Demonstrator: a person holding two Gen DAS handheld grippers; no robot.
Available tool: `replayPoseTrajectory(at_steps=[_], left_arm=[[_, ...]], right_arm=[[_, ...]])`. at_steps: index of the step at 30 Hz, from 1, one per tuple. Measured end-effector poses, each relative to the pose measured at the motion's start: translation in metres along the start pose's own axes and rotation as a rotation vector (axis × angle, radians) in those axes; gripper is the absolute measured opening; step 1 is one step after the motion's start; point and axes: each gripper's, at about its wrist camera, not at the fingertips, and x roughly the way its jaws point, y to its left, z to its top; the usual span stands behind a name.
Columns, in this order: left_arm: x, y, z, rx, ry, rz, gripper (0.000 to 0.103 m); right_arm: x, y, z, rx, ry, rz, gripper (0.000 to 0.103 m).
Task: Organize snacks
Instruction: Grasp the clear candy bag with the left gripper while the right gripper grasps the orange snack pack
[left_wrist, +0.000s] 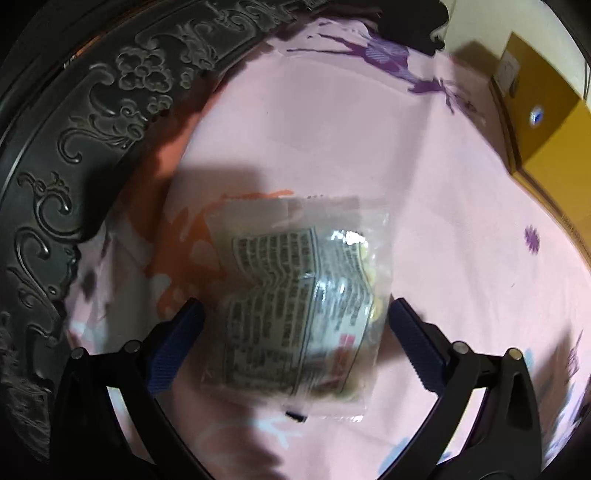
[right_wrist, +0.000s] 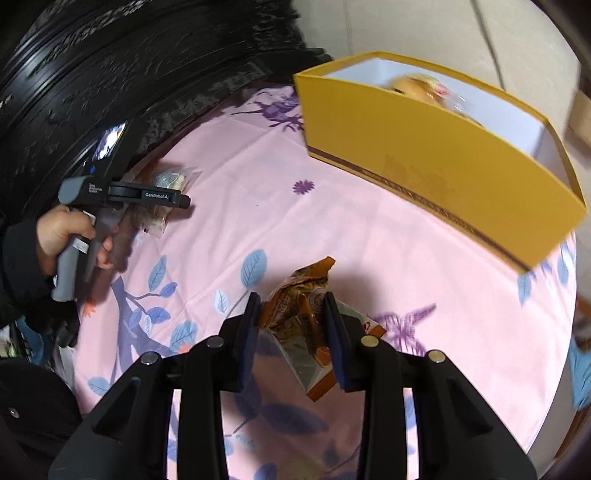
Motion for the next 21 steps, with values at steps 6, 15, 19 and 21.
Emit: replayPoseTrajectory(at_steps=[6,15,19,21], left_arm=[[-0.012,-0.023,-0.002,0.102,-0.039,-0.048,0.053],[-0.051,-0.049,-0.031,0.107,-0.035,-0.191,0.043],[-0.079,-0.084,-0.043,0.159,-0.048,-0.275,0.043],[-0.089,-0.101,-0.042,0.189,-0.057,-0.306,0.043]], right_arm=[[-0.009,-0.002,-0.010,0.052,-0.010,-0.004,0.034],[-0.016,0.001,-0.006,0.054,-0.034,-0.019,0.034],[-0.016,-0.005,-0.008,0.087,-0.029,-0.042,0.034],[-0.019,-0.010,-0.009,0.105,-0.034,-0.057,0.034]])
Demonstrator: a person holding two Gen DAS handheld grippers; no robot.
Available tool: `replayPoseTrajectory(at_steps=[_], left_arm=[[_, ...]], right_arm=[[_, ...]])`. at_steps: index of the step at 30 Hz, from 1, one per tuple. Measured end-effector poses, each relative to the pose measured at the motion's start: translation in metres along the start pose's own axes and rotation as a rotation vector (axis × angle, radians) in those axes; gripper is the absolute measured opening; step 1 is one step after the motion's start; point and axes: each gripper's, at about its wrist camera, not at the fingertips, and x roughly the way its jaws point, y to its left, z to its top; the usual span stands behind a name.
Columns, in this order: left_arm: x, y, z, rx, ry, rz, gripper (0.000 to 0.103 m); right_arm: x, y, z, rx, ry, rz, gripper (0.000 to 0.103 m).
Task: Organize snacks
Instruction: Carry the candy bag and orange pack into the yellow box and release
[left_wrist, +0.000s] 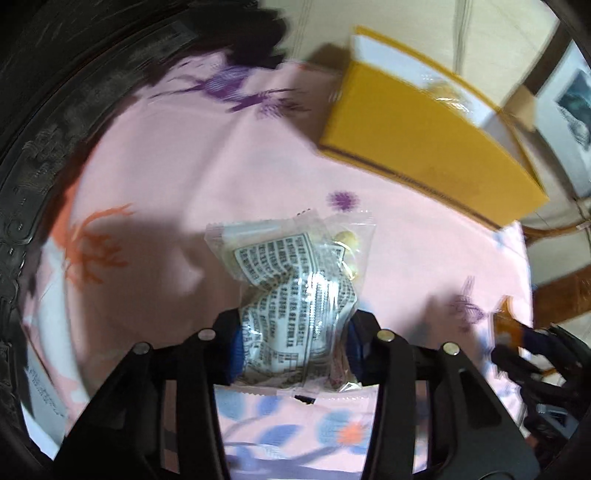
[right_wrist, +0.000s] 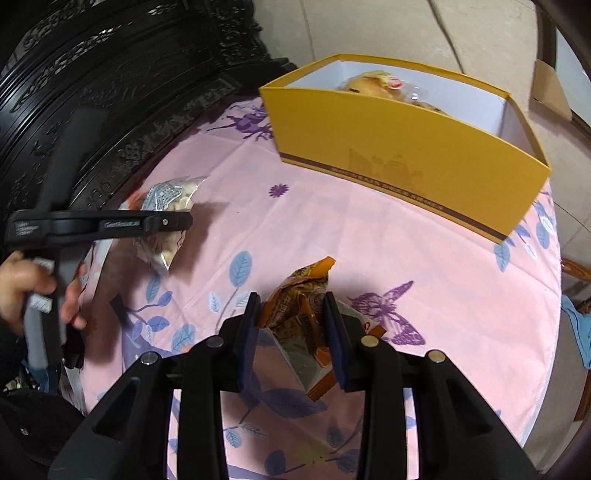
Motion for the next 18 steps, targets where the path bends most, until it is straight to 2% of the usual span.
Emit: replayPoseTrajectory(at_steps=[2,5,11,15,18], left_arm=[[-0.004,-0.021,0.010,0.024,-0.005,-0.036,0.043],[-0.009,-0.049,0.042,0.067,-0.029,-0.067,0.043],[-0.025,-0.092,0.117,0.116,-0.112,-0.091,0.043],[-0.038,-0.118,0.173,0.138,-0.170,-0.081,0.043],[-0.049,-0.128,0.194,0.150,-0.201,-0.075,0.043]], right_arm=[[-0.003,-0.005,0.002,0.017,-0.007,-0.016,0.034],[-0.012,-0.016,0.014,0.041,-0.032,-0.050,0.034],[-0.048,-0.044,0.083,0.116,-0.165,-0.137,0.034],[-0.063,-0.061,0.132,0.149,-0.214,-0.178,0.034],[-0.070,-0.073,0.161,0.179,-0.231,-0.195,0.034]])
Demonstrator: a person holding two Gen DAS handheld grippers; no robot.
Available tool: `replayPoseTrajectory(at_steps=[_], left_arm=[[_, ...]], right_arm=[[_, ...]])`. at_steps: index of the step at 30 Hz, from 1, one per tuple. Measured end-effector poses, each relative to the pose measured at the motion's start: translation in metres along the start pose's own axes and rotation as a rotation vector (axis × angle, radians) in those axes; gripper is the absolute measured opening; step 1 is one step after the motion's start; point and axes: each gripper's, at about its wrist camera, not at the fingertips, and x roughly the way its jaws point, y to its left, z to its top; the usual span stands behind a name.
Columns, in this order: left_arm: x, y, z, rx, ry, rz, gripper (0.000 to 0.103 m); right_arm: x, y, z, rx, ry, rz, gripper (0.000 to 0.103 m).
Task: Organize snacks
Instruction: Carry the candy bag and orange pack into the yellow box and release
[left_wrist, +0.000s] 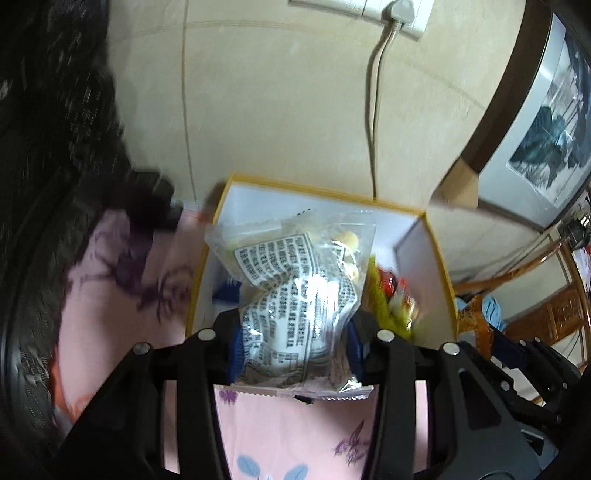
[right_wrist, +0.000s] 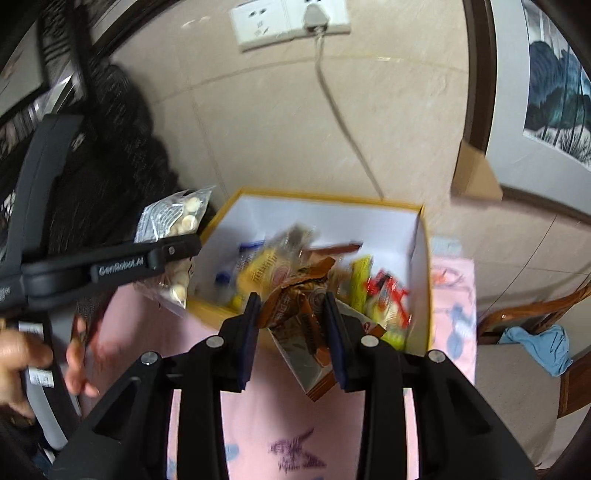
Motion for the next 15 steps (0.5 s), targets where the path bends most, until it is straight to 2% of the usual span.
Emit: replayPoseTrajectory(at_steps=[3,7,9,10,11,13,14,15], left_arm=[[0.002,-0.012,0.021,0.021,-0.012,0.002,0.043],[0.014,-0.019,0.033,0.022,0.014,-0.014,0.047],[0.018,-0.020,0.035,0.016,0.012,-0.003,0.063],[0.018,-0.018,0.035,0.011,0.000,0.006,0.081],[0.017,-0.017,0.036,0.005,-0.019,0.022,0.094],[0.015,-0.015,0.039,-0.005,-0.051,0.054,0.100],[0.015,-0.015,0.041,-0.008,-0.046,0.049,0.101],[0.017,-0.015,0.044,-0.008,-0.026,0.044,0.101]], right_arm=[[0.008,-0.005,0.021,0.010,-0.002,-0.014,0.034],[0.020,-0.013,0.034,0.029,0.014,-0.033,0.035],[0.028,-0.016,0.037,0.040,0.026,-0.043,0.036],[0.033,-0.018,0.038,0.043,0.035,-0.049,0.036],[0.039,-0.021,0.039,0.046,0.046,-0.054,0.039],[0.047,-0.023,0.041,0.040,0.062,-0.077,0.045],[0.050,-0.025,0.040,0.038,0.068,-0.093,0.058],[0.053,-0.028,0.040,0.044,0.071,-0.107,0.062]])
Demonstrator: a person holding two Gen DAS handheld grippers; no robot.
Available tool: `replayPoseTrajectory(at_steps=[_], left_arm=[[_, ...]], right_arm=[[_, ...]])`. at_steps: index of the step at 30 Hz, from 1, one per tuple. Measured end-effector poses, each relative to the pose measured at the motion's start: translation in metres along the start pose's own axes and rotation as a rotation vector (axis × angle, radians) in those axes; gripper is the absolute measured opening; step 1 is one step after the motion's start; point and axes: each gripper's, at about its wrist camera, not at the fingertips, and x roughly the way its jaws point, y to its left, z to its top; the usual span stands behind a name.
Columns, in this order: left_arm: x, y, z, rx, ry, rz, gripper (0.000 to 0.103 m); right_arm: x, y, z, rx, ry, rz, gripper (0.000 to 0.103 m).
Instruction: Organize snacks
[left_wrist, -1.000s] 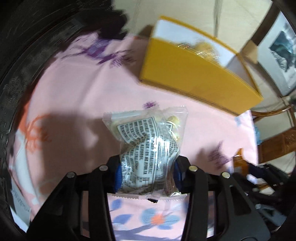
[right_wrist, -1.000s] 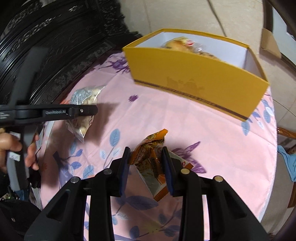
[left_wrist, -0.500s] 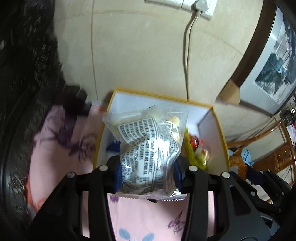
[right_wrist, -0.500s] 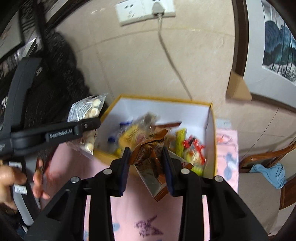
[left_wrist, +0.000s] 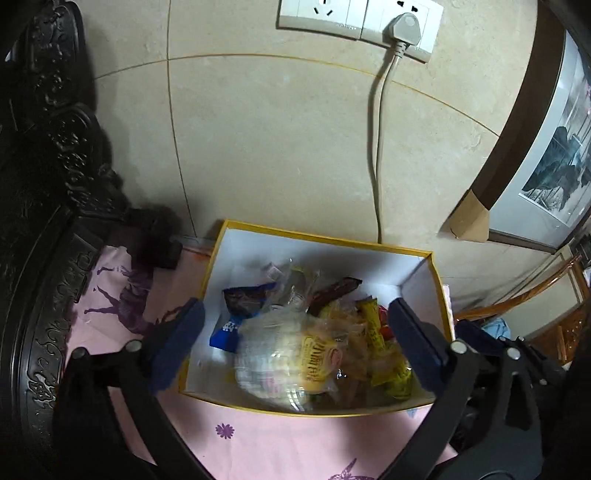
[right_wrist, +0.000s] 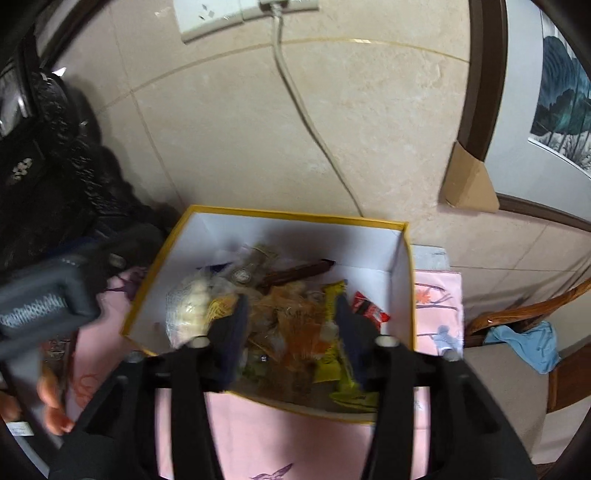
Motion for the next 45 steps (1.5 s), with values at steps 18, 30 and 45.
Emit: replayPoseTrajectory(at_steps=[18,30,45], left_arm=[[-0.025,-0.012,-0.004,0.038,-0.029,0.031,0.101],[-0.028,-0.014,-0.017,0.026,-0.022,0.026,0.101],[-0.026,-0.015,-0.020,0.026,-0.016,0.023,0.101]], right_arm=[[-0.036,0.005,-0.036,-0.003,-0.028,0.018,0.062],[-0.044,0.007,-0.049,-0.001,-0.017,0.017,0.062],[-0.044,0.009,-0.049,-0.001,-0.012,0.011,0.062]])
